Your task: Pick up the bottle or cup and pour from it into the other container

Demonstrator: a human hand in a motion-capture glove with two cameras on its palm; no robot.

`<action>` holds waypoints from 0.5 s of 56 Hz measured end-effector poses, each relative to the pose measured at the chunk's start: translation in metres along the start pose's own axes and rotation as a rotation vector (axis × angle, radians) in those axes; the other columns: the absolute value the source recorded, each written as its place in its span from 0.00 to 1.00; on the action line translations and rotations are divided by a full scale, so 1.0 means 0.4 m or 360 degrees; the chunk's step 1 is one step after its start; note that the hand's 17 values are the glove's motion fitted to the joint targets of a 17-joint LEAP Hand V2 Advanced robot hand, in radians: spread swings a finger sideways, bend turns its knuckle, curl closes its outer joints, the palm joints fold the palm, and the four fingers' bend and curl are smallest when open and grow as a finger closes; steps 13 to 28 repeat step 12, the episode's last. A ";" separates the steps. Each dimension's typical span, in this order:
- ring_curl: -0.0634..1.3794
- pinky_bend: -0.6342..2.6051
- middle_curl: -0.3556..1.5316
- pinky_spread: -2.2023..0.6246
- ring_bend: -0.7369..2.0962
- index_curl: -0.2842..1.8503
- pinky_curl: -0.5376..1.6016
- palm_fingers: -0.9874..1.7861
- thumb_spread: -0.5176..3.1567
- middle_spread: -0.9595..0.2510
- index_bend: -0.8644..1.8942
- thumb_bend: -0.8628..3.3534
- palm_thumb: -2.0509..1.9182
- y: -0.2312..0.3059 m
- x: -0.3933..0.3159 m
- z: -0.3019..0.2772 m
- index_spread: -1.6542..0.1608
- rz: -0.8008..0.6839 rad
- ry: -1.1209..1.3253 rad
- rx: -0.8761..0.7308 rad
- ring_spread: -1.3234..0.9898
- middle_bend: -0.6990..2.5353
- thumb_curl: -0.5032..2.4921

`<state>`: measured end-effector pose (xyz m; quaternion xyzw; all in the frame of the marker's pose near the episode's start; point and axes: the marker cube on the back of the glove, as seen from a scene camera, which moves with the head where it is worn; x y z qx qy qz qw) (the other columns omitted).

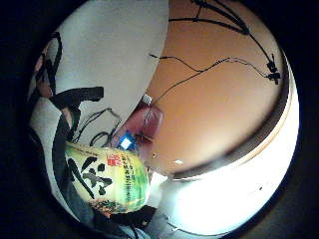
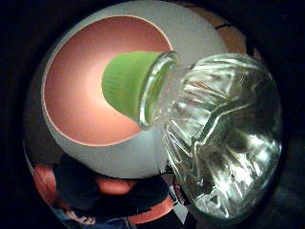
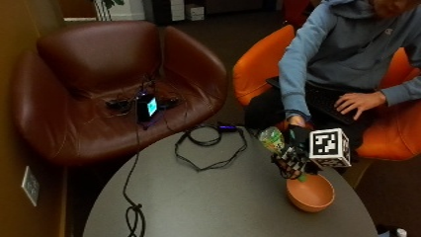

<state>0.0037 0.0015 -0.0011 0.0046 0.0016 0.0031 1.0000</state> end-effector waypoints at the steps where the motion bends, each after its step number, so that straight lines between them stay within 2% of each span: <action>1: 0.38 0.34 0.47 0.67 0.45 0.40 0.44 0.81 0.15 0.67 0.37 0.20 0.76 -0.003 0.002 0.000 0.77 0.0008 0.0004 0.0000 0.48 0.36 0.41; 28: 0.37 0.34 0.47 0.67 0.45 0.40 0.44 0.81 0.15 0.67 0.37 0.19 0.76 -0.006 -0.006 -0.002 0.77 -0.0020 -0.0041 -0.0017 0.48 0.36 0.41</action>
